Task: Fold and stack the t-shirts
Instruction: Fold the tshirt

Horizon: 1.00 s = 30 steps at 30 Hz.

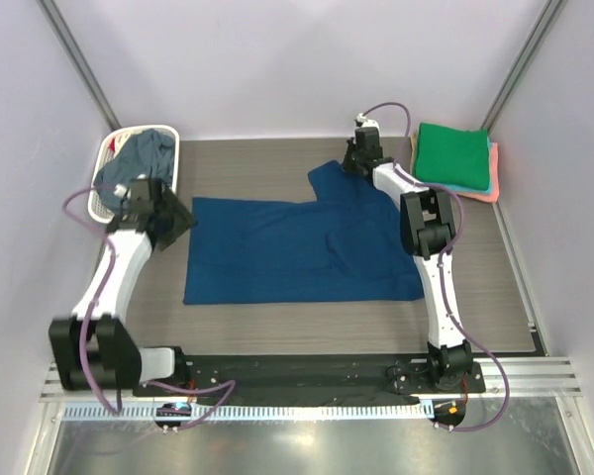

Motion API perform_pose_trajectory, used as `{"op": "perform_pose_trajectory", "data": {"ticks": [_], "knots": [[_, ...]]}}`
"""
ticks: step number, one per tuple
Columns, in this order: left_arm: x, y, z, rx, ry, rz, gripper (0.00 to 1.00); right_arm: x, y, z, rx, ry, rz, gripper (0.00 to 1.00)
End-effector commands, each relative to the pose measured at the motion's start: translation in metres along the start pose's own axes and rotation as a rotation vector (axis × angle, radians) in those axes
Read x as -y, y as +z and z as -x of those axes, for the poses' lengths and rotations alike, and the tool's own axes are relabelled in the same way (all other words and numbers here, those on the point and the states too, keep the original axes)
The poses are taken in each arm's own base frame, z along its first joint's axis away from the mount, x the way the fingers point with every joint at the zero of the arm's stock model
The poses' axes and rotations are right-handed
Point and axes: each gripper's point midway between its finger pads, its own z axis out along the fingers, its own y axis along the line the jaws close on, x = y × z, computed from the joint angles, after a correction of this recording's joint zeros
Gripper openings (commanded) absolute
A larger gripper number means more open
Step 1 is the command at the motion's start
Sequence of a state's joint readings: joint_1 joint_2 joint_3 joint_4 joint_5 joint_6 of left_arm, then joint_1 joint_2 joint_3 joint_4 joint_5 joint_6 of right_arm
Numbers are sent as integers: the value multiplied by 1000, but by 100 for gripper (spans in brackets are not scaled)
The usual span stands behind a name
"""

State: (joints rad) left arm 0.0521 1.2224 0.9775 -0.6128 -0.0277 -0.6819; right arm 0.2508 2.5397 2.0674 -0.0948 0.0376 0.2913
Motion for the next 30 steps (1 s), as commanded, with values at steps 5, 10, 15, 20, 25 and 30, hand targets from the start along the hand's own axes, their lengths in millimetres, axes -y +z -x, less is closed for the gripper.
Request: {"op": "perform_pose_trajectory", "data": {"ticks": [5, 10, 15, 20, 25, 30], "knots": [[64, 94, 62, 104, 44, 78, 61, -30, -44, 53, 149, 89, 152, 1], [71, 149, 81, 88, 60, 190, 59, -32, -52, 63, 153, 94, 181, 1], [74, 183, 96, 84, 96, 264, 59, -37, -53, 64, 141, 110, 223, 1], [69, 202, 90, 52, 91, 304, 59, -34, -53, 62, 129, 132, 237, 1], [61, 212, 75, 16, 57, 335, 56, -24, -51, 59, 113, 149, 230, 1], [55, 219, 64, -7, 48, 348, 53, -16, -49, 56, 98, 164, 232, 1]]}}
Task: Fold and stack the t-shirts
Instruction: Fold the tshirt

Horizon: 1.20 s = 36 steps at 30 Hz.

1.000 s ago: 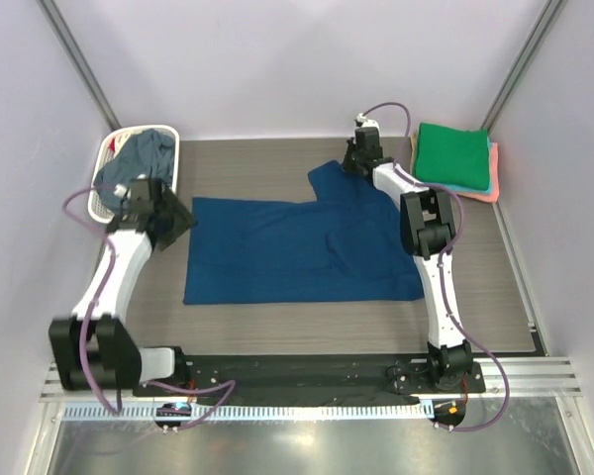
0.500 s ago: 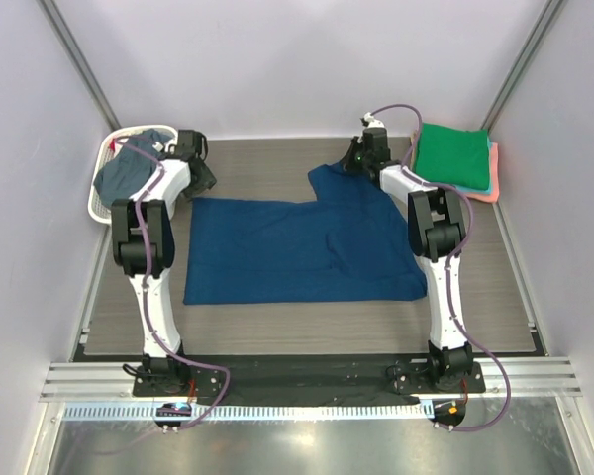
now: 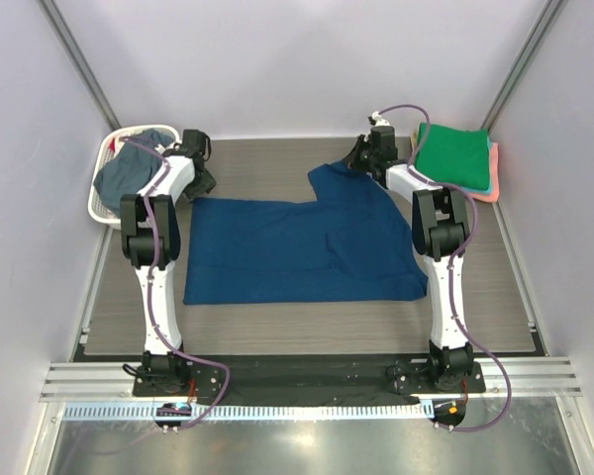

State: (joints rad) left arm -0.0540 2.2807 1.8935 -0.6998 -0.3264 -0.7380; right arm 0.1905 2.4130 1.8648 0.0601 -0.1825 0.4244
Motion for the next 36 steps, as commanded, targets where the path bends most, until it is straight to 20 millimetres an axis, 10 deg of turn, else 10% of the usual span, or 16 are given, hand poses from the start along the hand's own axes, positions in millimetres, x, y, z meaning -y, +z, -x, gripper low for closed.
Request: {"op": "perform_pose_trajectory", "data": {"ticks": [1, 19, 26, 36], "knots": [[-5, 6, -2, 2, -25, 35, 52, -17, -16, 38, 75, 0, 52, 1], [2, 7, -10, -43, -37, 5, 0, -18, -22, 43, 61, -24, 117, 1], [3, -24, -7, -55, -21, -28, 0, -62, -76, 76, 111, -96, 235, 1], [-10, -58, -21, -87, -24, -69, 0, -66, -145, 43, 62, -121, 207, 1]]}}
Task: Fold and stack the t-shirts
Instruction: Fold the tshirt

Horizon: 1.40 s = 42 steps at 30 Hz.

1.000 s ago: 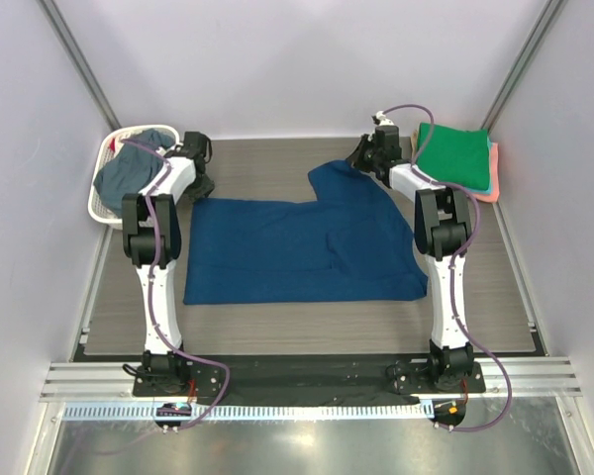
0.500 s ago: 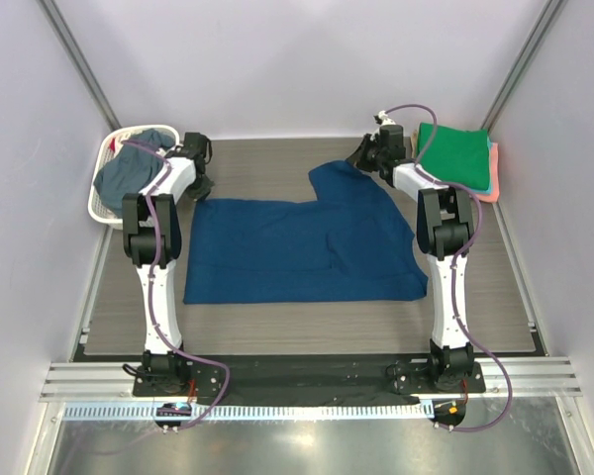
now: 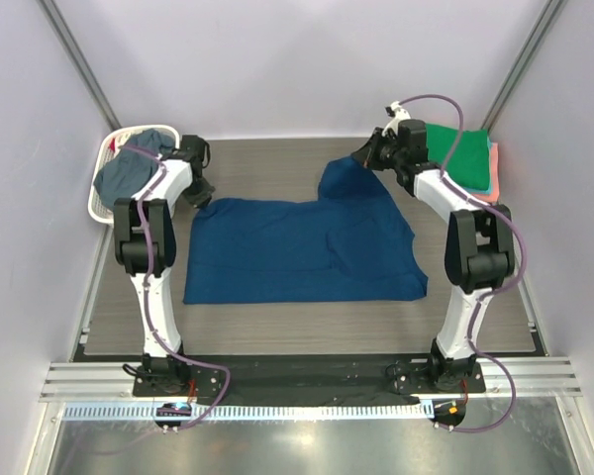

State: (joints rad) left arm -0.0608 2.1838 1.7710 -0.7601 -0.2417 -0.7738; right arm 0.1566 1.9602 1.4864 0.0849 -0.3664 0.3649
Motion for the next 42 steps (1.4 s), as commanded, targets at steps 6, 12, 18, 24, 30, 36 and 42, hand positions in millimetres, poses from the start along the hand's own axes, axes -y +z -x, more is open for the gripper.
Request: {"op": "perform_pose_trajectory", "data": {"ticks": [6, 12, 18, 24, 30, 36, 42], "knots": [[-11, -42, -8, 11, -9, -52, 0, -26, -69, -2, 30, -76, -9, 1], [-27, -52, -19, 13, 3, -42, 0, -41, -118, -7, 56, -93, -21, 1], [-40, -59, -26, 22, 25, -28, 0, -46, -159, -19, 59, -99, -53, 1], [-55, -69, -19, 70, 71, 15, 0, -37, -182, -40, 46, -63, -115, 1], [-67, -79, -9, 113, 113, 67, 0, -30, -207, -50, 92, -39, -171, 1], [-67, -77, -14, 96, 119, 55, 0, -26, -212, -63, 76, -16, -190, 1], [-74, -72, -27, 74, 119, 62, 0, -20, -228, -70, 118, 26, -229, 1]]}}
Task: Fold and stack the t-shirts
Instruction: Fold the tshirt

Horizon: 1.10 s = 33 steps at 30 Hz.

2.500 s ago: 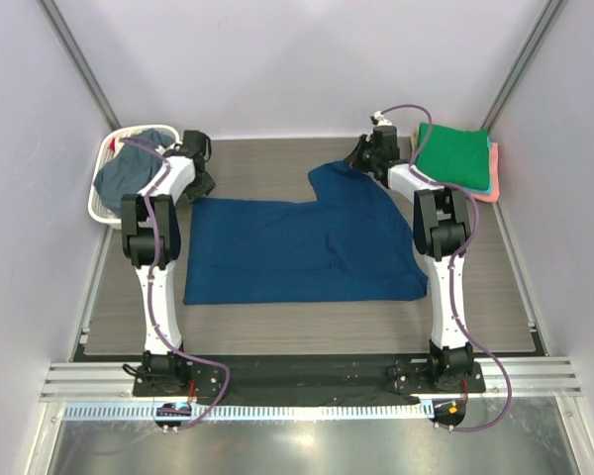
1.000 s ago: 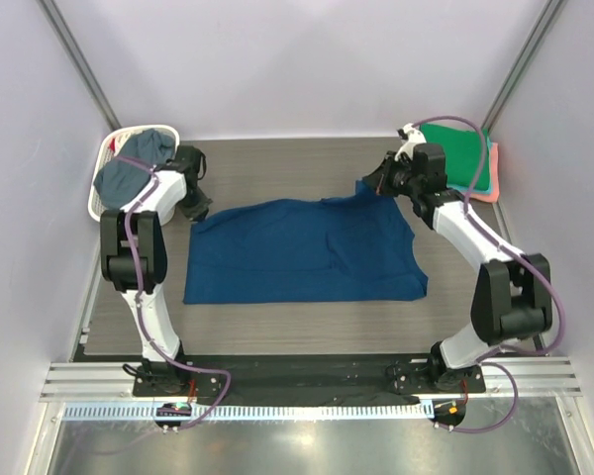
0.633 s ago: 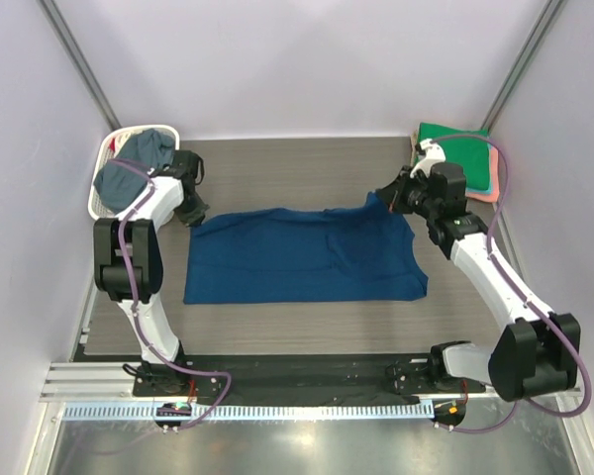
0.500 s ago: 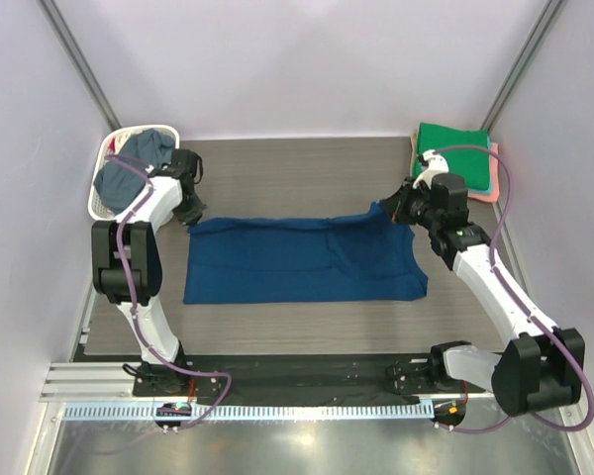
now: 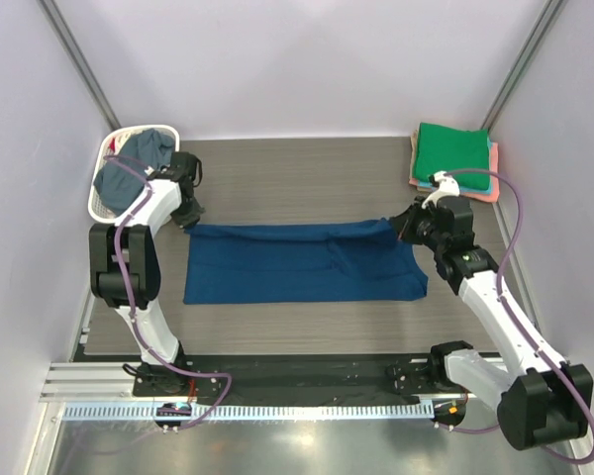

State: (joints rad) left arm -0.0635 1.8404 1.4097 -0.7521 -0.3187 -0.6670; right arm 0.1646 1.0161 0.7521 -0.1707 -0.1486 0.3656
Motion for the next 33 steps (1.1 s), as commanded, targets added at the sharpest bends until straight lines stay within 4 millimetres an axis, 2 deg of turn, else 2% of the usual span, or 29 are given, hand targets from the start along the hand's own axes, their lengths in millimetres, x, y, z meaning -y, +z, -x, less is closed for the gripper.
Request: {"op": "perform_pose_trajectory", "data": {"ticks": [1, 3, 4, 5, 6, 7, 9, 10, 12, 13, 15, 16, 17, 19, 20, 21, 23, 24, 25, 28, 29, 30, 31, 32, 33], "knots": [[-8, -11, 0, 29, 5, 0, 0, 3, -16, 10, 85, 37, -34, 1], [-9, -15, -3, 28, -5, -12, 0, 14, -20, -4, 79, 85, -81, 1], [-13, -15, -10, 14, -3, -8, 0, 24, -27, -1, 118, 107, -136, 1], [-14, -16, -12, 15, -7, -12, 4, 31, -29, -13, 111, 167, -166, 2], [-17, -23, -9, 36, -22, -22, 9, 36, -33, -18, 116, 194, -191, 19], [-22, -23, -16, 29, -22, -10, 13, 39, -42, -26, 136, 246, -201, 42], [-32, -35, -10, 83, -58, 4, 16, 43, -50, -34, 167, 291, -204, 51], [-35, -39, -8, 96, -69, 4, 20, 48, -53, -44, 177, 315, -210, 55], [-38, -50, 0, 140, -104, -18, 27, 50, -66, -36, 266, 363, -203, 61], [-36, -53, 2, 150, -111, -31, 38, 52, -67, -38, 278, 372, -207, 62], [-27, -60, 7, 159, -123, -85, 41, 48, -66, -31, 299, 376, -187, 63], [-23, -61, 9, 158, -126, -102, 42, 45, -63, -30, 288, 375, -173, 63], [-17, -60, 11, 162, -129, -127, 41, 41, -49, -42, 205, 374, -161, 63], [-3, -55, 6, 141, -97, -166, 40, 30, -31, -42, 145, 371, -113, 63], [4, -52, 7, 147, -89, -180, 40, 20, -22, -50, 78, 375, -71, 63], [15, -51, 2, 142, -58, -197, 39, 27, -4, -70, -20, 387, -113, 63], [28, -39, -7, 117, -4, -192, 38, 22, 9, -77, -87, 390, -114, 62], [40, -39, -12, 109, 27, -210, 38, 28, 20, -93, -146, 399, -156, 62], [47, -27, -22, 72, 53, -204, 37, 24, 25, -94, -161, 400, -156, 62], [68, -18, -36, 23, 104, -233, 36, 27, 37, -109, -219, 405, -217, 63], [71, -5, -48, -16, 123, -220, 36, 27, 41, -113, -235, 403, -226, 63], [76, -2, -54, -34, 136, -225, 36, 26, 46, -109, -242, 404, -235, 63], [77, 3, -60, -56, 145, -222, 36, 32, 54, -126, -303, 409, -268, 64], [77, 15, -73, -99, 157, -204, 35, 33, 58, -131, -331, 406, -277, 64], [76, 18, -79, -124, 150, -197, 33, 31, 68, -128, -345, 407, -277, 64]]}}
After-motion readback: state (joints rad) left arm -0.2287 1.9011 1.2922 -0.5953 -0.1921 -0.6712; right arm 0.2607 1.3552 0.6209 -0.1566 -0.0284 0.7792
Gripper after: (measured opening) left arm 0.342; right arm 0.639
